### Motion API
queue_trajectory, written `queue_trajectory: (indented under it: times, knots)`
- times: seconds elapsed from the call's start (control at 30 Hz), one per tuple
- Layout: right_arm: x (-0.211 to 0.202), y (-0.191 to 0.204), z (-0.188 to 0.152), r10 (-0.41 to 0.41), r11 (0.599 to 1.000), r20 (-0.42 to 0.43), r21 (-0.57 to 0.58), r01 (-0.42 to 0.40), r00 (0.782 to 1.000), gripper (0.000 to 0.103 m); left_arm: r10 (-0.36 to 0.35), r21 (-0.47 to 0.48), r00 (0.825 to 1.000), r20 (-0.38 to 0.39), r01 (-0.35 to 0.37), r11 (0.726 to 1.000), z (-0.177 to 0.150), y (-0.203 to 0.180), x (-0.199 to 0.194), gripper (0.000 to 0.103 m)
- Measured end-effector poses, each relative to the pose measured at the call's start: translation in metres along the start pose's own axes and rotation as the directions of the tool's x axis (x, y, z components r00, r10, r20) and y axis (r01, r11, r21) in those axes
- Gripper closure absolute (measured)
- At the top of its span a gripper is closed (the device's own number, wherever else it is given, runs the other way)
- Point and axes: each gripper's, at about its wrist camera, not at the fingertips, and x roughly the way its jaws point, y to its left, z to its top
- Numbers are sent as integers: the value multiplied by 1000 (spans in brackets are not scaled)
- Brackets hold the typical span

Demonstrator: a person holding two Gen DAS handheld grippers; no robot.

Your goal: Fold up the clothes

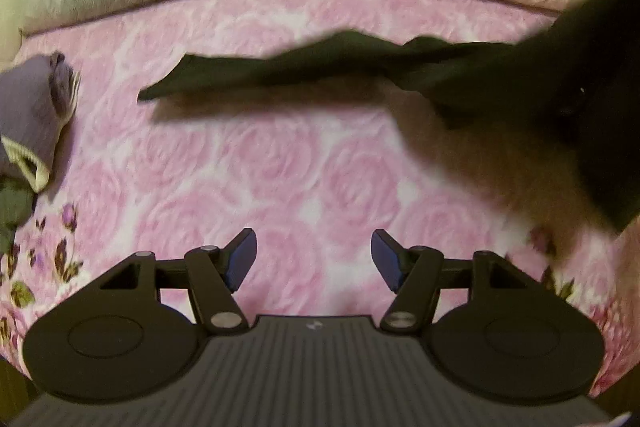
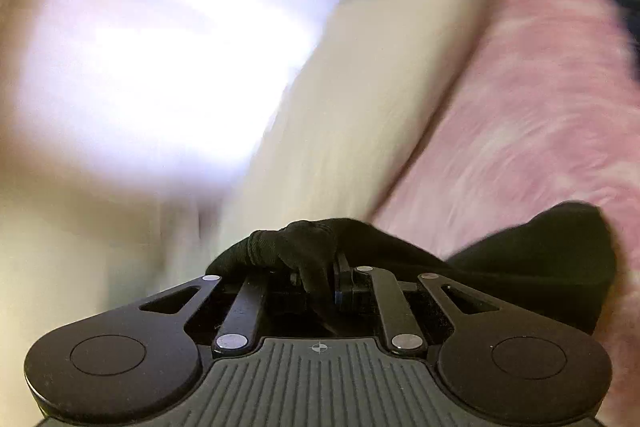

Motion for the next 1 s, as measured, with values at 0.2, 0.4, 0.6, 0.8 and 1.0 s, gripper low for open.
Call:
queue_trajectory:
  times: [0.2,0.4,0.6,0.8,1.0]
  knots:
    - [-7,-89,81,-378,916,52,166,365,924,33,8,4,999,-35,-8,1000,6,-32,20,43]
    - [-19,-136,11,-450,886,-103,-181,428,887,33,39,33,996,-78,-37,999,1,-53,49,43]
    - [1,-161,-55,-485,845,-155,-336,416,861,33,87,112,996,-30,-83,990,12,-63,81,43]
    - [45,-146,-66,-494,763,-56,-506,402,868,21,94,213,992,84,-110,971,40,-72,128,43]
    - [80,-137,-71,-521,698,-54,-601,389,852,21,95,255,994,58,-107,961,82,-75,181,93]
